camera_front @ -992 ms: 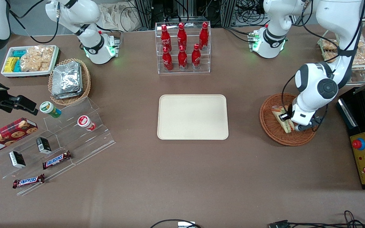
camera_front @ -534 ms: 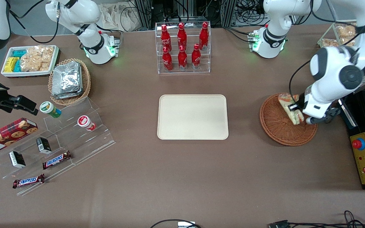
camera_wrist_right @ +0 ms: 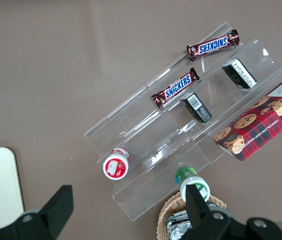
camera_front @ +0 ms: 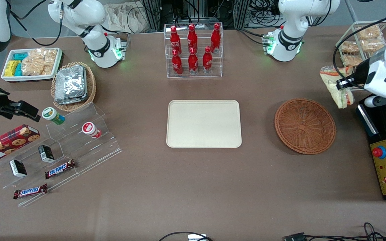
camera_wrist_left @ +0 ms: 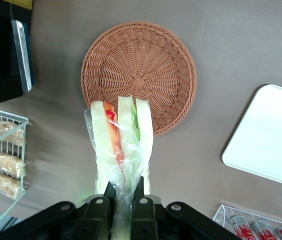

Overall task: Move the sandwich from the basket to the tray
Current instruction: 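Lift the sandwich up out of the basket with the left gripper, then carry the held sandwich over the cream tray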

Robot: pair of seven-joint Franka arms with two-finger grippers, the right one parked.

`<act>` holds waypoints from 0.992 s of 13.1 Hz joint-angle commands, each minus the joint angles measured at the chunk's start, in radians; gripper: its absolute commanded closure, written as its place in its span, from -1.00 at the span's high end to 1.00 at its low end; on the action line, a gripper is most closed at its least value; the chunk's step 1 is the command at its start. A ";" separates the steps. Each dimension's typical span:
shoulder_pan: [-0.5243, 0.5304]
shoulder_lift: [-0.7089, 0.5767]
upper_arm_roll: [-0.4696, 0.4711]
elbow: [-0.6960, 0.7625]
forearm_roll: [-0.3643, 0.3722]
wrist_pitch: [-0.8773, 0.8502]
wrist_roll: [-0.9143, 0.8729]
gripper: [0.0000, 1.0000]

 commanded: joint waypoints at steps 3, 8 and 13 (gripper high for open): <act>-0.015 0.058 -0.171 0.076 -0.002 -0.031 -0.067 -1.00; -0.018 0.269 -0.531 0.276 -0.019 -0.019 -0.421 -0.99; -0.056 0.335 -0.648 0.245 0.064 0.091 -0.502 -0.97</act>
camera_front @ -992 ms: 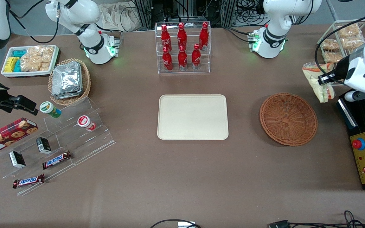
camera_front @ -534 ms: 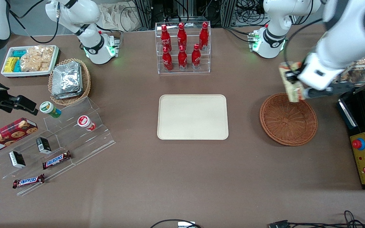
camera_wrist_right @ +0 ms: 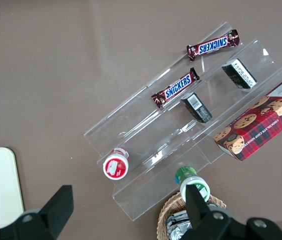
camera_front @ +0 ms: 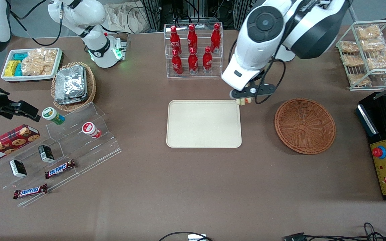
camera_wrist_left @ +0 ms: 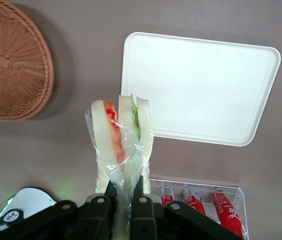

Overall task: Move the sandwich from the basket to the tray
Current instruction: 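Carry the held sandwich over the cream tray, then lower the sandwich onto the tray and open the left gripper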

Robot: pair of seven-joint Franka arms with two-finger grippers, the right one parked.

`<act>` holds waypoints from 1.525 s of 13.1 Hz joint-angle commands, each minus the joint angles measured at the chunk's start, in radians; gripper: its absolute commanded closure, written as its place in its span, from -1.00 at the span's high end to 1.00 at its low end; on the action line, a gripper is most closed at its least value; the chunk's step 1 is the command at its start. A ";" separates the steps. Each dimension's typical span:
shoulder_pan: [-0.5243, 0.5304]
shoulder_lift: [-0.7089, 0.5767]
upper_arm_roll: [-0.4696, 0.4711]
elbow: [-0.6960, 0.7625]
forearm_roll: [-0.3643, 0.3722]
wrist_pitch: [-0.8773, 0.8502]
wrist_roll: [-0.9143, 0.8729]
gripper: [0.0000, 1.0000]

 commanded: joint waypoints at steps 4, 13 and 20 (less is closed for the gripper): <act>-0.018 0.022 -0.032 -0.244 0.112 0.303 -0.015 -0.97; -0.005 0.194 -0.009 -0.530 0.339 0.795 -0.031 -0.97; -0.005 0.245 0.007 -0.555 0.353 0.898 -0.062 -0.98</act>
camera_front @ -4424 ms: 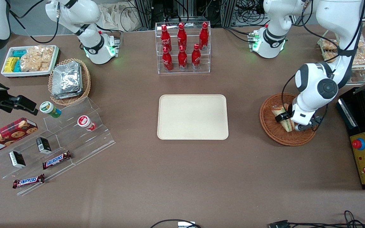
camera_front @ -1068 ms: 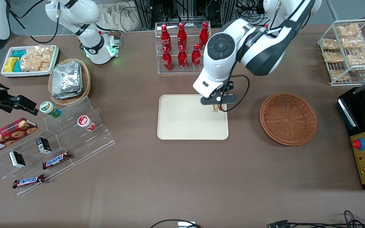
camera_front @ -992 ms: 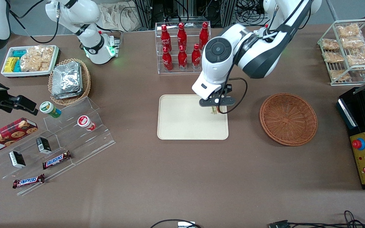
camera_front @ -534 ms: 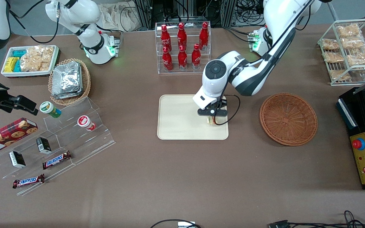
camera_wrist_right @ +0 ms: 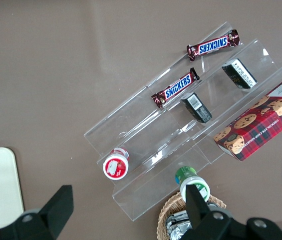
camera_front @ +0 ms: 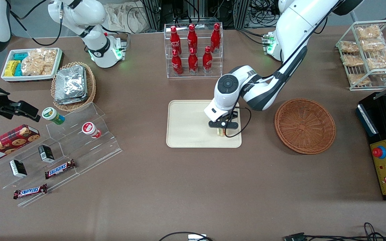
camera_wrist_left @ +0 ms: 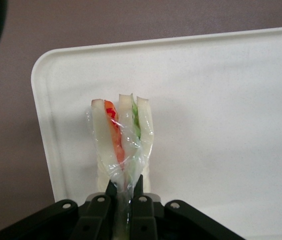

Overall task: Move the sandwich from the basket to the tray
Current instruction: 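Lower the sandwich onto the tray and open the left gripper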

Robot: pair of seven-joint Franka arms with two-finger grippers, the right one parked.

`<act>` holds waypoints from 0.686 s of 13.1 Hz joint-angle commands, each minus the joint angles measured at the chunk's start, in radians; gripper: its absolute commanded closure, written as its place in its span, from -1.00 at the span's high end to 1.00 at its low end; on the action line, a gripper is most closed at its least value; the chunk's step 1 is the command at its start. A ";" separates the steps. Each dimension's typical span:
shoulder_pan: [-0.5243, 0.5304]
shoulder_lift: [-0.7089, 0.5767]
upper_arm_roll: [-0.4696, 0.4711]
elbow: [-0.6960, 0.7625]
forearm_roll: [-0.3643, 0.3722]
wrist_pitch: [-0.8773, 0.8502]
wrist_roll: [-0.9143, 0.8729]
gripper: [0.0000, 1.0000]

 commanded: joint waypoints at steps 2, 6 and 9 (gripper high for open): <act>0.005 0.001 0.007 -0.025 0.024 0.048 -0.035 -0.94; 0.005 0.001 0.007 -0.028 0.024 0.046 -0.075 1.00; 0.005 0.001 0.007 -0.028 0.024 0.046 -0.080 1.00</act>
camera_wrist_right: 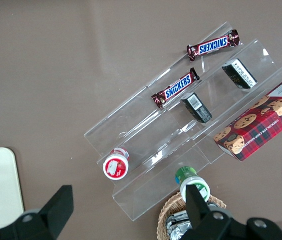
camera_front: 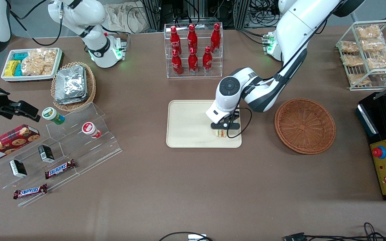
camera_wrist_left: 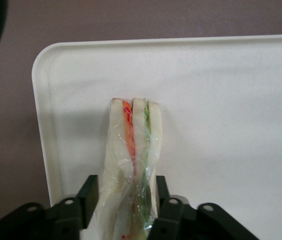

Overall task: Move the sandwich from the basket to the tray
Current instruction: 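Lower the sandwich onto the tray and open the left gripper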

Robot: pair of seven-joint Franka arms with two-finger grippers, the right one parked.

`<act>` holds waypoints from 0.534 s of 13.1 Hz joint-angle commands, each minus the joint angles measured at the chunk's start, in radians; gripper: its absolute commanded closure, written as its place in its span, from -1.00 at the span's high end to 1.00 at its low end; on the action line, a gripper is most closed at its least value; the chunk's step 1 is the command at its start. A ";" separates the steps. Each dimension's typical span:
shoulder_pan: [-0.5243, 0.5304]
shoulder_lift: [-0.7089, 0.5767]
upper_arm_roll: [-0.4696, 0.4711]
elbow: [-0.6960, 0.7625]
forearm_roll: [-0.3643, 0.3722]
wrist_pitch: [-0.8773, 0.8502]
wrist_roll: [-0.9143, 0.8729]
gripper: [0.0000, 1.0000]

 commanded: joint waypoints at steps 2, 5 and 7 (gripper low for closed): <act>0.004 -0.006 -0.003 -0.014 0.024 0.020 -0.032 1.00; 0.006 -0.009 -0.003 -0.014 0.022 0.017 -0.032 1.00; 0.006 -0.009 -0.003 -0.014 0.019 0.014 -0.036 1.00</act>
